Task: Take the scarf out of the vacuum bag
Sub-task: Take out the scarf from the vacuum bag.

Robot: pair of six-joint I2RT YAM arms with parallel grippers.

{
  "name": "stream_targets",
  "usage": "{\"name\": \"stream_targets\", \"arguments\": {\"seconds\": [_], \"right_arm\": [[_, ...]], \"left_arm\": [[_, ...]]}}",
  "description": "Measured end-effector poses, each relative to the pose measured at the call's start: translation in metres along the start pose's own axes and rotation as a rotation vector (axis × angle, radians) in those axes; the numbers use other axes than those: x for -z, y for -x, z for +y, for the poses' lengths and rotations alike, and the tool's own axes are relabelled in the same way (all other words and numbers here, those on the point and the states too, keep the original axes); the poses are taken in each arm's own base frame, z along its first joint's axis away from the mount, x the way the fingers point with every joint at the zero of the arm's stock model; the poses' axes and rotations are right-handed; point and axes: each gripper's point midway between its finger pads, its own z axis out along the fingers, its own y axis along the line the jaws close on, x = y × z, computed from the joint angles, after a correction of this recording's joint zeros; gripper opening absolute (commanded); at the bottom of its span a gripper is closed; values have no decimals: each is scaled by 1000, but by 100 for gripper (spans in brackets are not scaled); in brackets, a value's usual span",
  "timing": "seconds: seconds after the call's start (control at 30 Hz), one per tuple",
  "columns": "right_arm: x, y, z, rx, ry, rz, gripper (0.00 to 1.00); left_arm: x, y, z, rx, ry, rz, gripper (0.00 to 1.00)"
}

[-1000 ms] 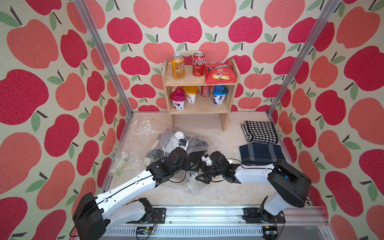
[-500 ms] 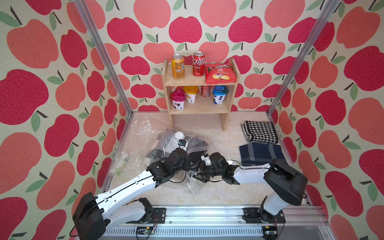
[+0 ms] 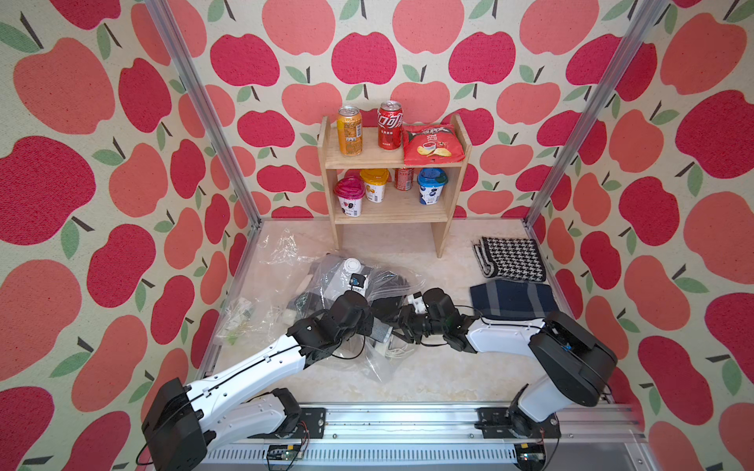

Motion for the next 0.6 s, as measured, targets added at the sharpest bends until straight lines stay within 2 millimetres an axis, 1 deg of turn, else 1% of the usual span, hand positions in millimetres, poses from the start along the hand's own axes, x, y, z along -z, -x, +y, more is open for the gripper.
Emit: {"name": "stream_targets", "arguments": {"seconds": [0.07,0.23,0.3,0.47,0.6], "right_arm": [[-2,0,1,1,1,8,45],[-8,-2,-7,-11,-15,33,43],[-10,-2,-6,-12,-16,38,39],[-13,-1,-1,-9,-8,50,30],[-14,-1,9,0,11,57,25]], "left_arm": [[0,0,0,-1,-1,1,0],[0,-1,0,-3,3,1,0],[0,-1,0,-3,5,0,0],[0,-1,1,-4,6,3,0],[0,-1,1,-4,7,3,0]]}}
